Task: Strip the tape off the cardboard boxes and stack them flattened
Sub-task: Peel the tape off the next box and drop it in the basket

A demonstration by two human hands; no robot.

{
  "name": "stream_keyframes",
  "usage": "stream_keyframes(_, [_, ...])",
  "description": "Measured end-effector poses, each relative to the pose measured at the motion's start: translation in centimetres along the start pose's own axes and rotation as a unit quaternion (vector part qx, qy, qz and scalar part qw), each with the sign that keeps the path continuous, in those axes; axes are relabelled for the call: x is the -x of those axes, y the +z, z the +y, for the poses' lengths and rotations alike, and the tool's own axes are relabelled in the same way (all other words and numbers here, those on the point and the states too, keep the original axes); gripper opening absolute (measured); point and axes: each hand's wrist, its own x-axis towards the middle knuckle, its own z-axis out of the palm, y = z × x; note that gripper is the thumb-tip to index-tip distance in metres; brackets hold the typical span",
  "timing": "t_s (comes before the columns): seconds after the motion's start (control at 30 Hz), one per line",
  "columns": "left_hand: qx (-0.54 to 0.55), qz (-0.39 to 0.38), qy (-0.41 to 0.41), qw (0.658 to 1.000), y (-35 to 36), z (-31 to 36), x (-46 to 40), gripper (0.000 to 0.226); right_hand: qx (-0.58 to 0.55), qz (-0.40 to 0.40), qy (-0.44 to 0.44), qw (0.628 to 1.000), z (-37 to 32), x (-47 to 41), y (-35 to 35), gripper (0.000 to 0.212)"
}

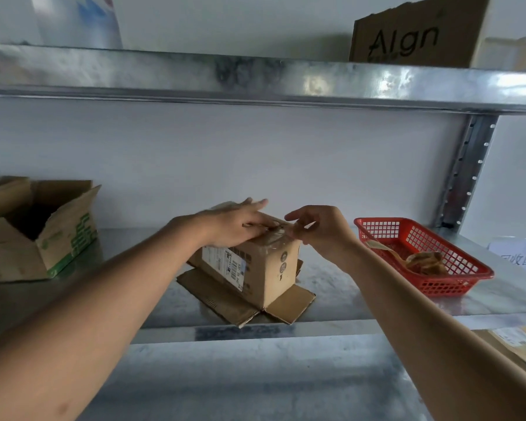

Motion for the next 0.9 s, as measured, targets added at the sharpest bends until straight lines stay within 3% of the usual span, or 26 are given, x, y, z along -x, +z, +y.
stream_keyframes(0.2, [-0.041,0.024,-0.057,0.997,1.2,0.2,0.3,0.038,0.133,0.008,0.016,0.991,-1.7,-0.4,0.0,0.006])
stream_keyframes(0.3, [-0.040,0.033,-0.079,0.996,1.6,0.6,0.1,0.050,0.083,-0.010,0.008,0.996,-2.8,0.4,0.0,0.002])
stream_keyframes(0.47, [-0.035,0.077,-0.131,0.988,2.1,2.1,-1.3,0.052,-0.017,-0.119,-0.011,0.993,-3.9,2.3,-2.6,0.010])
stream_keyframes(0.53, [-0.032,0.074,-0.143,0.986,2.0,2.7,-1.6,0.052,-0.061,-0.094,-0.034,0.993,-3.9,2.6,-3.2,0.008])
stream_keyframes(0.7, [-0.035,0.039,-0.134,0.990,1.8,3.2,-0.8,0.055,-0.148,0.090,-0.028,0.985,-2.6,1.6,-2.4,0.026])
stream_keyframes(0.9, [-0.035,0.051,-0.134,0.989,2.0,3.4,-0.5,0.052,-0.085,0.080,0.029,0.993,-0.9,-0.3,1.0,0.011])
